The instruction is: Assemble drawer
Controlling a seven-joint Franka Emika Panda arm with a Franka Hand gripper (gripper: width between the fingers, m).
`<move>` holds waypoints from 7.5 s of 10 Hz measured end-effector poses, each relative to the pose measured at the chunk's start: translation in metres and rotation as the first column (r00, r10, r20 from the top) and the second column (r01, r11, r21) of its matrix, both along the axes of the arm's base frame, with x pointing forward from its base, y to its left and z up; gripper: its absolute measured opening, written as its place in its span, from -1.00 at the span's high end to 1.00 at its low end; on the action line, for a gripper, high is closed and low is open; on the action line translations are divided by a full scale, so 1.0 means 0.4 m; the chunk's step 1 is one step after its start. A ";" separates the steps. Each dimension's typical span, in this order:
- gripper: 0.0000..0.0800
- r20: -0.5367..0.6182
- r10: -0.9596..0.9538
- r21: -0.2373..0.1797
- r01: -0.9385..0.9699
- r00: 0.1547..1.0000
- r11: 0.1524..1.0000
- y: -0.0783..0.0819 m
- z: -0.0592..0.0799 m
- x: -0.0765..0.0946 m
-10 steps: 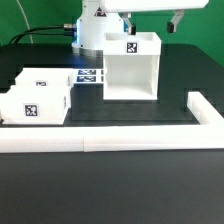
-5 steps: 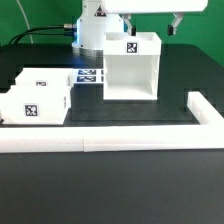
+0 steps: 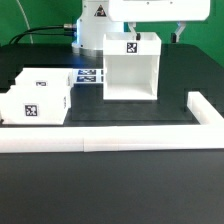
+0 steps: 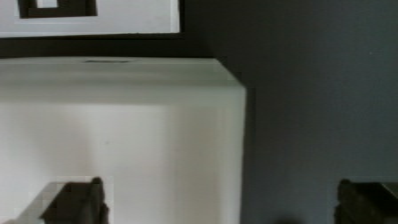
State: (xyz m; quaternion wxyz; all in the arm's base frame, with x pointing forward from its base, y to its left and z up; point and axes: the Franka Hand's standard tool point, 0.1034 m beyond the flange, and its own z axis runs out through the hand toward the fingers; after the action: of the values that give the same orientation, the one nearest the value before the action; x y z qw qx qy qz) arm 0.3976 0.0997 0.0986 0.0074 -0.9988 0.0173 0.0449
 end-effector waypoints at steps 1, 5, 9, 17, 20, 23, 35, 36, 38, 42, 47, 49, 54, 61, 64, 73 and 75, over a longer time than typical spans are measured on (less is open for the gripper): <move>-0.57 -0.001 0.000 0.000 0.000 1.000 1.000 0.000 -0.001 -0.001; 0.78 -0.001 0.001 0.000 -0.001 1.000 1.000 0.000 -0.001 0.000; 0.91 -0.001 0.001 0.000 -0.001 1.000 1.000 0.000 -0.001 0.000; 0.91 0.031 0.003 0.020 -0.003 1.000 1.000 -0.003 0.000 0.129; 0.91 0.076 -0.013 0.037 0.010 0.997 0.999 -0.003 0.001 0.261; 0.91 0.108 -0.026 0.050 0.020 0.994 0.999 0.007 0.003 0.375; 0.90 0.122 -0.335 0.091 0.325 0.934 0.941 0.039 0.011 0.477; 0.90 0.115 -0.412 0.100 0.403 0.904 0.910 0.042 0.012 0.478; 0.90 0.094 -0.605 0.105 0.596 0.791 0.796 0.039 0.008 0.475; 0.90 0.063 -0.792 0.105 0.785 0.607 0.610 0.045 0.005 0.479; 0.90 0.025 -0.913 0.099 0.907 0.408 0.408 0.036 0.004 0.480; 0.90 -0.011 -0.974 0.108 0.969 0.226 0.223 0.027 0.004 0.486; 0.90 -0.038 -0.997 0.096 0.994 0.061 0.057 0.031 0.004 0.490; 0.90 -0.066 -0.997 0.129 0.991 0.048 0.039 0.028 0.005 0.591; 0.90 -0.072 -0.997 0.109 0.994 0.036 0.028 0.029 0.006 0.619; -0.59 -0.066 -0.994 0.116 0.990 0.085 0.077 0.038 0.007 0.616; -0.62 -0.051 -0.973 0.125 0.968 0.225 0.217 0.034 0.020 0.578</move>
Offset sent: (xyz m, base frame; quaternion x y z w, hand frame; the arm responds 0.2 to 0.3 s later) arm 0.0000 0.0000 0.0000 0.0000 0.0000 0.0000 1.0000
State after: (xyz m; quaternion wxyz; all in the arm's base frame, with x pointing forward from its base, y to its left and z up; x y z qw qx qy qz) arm 0.6288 0.1135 0.1064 0.0990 -0.7685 0.6320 0.0124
